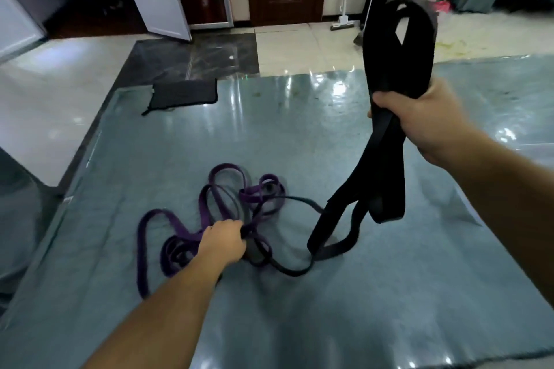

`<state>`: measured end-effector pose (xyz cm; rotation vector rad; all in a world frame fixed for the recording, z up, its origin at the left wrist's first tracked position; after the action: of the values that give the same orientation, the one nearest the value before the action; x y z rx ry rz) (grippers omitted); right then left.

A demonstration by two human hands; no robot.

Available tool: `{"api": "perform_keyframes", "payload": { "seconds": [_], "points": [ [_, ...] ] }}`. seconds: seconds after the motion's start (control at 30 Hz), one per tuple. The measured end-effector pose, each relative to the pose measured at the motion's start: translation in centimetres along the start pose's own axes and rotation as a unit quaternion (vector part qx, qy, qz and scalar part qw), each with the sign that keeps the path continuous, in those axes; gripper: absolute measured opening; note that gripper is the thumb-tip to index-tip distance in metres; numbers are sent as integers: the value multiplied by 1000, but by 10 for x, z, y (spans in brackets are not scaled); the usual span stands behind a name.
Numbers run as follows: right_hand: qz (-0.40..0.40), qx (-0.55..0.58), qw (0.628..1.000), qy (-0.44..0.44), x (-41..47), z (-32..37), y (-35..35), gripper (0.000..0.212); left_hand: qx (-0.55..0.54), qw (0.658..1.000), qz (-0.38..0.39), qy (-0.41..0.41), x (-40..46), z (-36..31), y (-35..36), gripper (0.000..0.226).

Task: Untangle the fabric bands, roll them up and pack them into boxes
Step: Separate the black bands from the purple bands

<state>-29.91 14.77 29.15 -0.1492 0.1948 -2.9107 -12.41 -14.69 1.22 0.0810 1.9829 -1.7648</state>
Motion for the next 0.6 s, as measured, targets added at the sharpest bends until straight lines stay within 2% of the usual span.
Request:
{"api": "perform_keyframes", "payload": {
  "seconds": [0.27, 0.47, 0.6],
  "points": [
    [32, -55, 997, 43, -16, -39, 45, 5, -207, 974, -93, 24, -36, 17, -101, 22],
    [72, -136, 987, 52, -25, -67, 77, 11, -310, 928, -176, 106, -84, 29, -199, 12],
    [99, -211, 971, 49, -30, -83, 87, 7, -373, 881, -260, 129, -113, 48, -257, 21]
  ]
}}
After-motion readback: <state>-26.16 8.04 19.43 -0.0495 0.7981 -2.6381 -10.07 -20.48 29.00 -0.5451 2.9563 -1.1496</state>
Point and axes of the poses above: each hand's wrist, its own x-axis towards the middle knuckle, its own y-axis out of the palm, z = x × y, the point moved 5 cm from there along x, towards the middle knuckle, and after that the axes turned 5 degrees about x, right-handed, at the moved point
